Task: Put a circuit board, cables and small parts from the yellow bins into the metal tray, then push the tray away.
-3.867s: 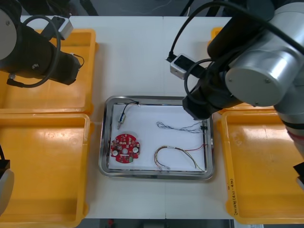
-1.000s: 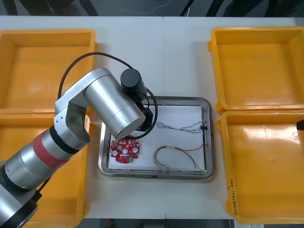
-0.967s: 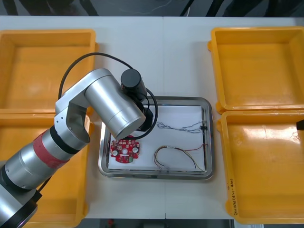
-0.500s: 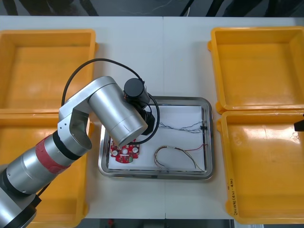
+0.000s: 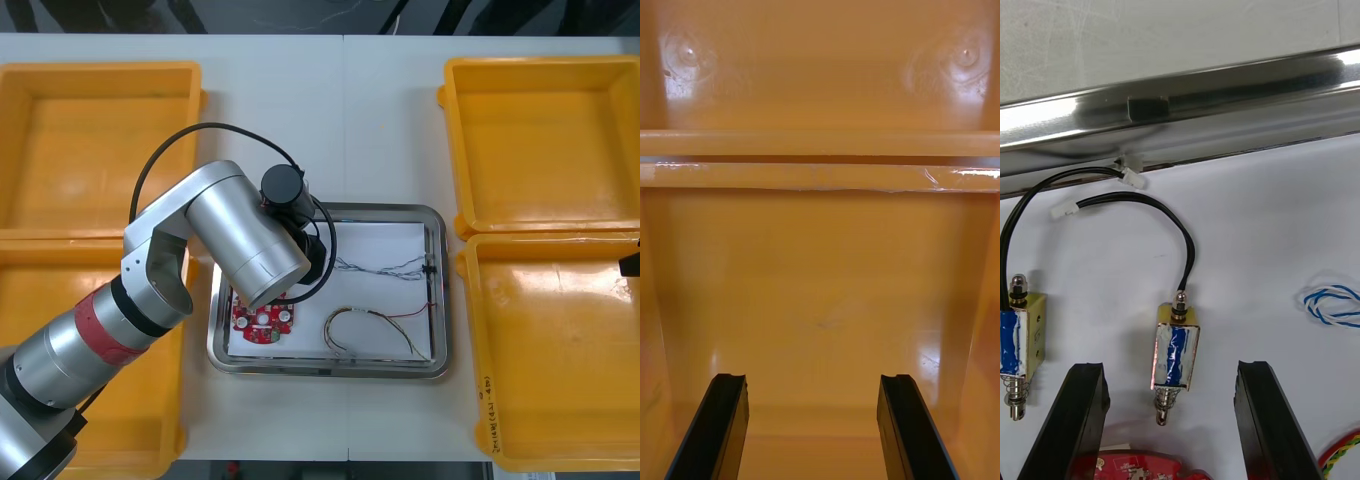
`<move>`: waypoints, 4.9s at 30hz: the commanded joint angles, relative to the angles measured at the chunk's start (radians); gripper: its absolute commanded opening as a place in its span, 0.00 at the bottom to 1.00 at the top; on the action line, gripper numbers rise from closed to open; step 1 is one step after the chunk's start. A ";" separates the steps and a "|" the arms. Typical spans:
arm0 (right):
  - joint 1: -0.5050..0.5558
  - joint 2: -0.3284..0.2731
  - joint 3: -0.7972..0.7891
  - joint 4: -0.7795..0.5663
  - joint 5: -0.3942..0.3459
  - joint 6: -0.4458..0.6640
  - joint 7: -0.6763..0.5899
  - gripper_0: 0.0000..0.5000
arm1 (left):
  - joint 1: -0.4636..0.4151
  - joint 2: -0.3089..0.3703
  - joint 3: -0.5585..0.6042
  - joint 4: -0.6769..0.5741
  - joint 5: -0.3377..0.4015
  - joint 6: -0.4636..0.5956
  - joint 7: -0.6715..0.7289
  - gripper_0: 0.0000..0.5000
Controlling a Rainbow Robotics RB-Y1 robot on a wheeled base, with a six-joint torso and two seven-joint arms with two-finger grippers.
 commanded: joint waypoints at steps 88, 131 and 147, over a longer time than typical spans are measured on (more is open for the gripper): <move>-0.652 0.234 1.067 -0.033 0.014 -0.055 0.137 1.00 | 0.499 0.402 1.074 -0.490 0.535 0.349 -0.427 1.00; -0.689 0.389 1.478 0.238 0.324 -0.139 0.398 1.00 | 0.502 0.402 1.074 -0.489 0.540 0.349 -0.422 1.00; -0.559 0.442 1.489 0.240 0.450 -0.139 0.385 1.00 | 0.502 0.402 1.074 -0.489 0.540 0.349 -0.422 1.00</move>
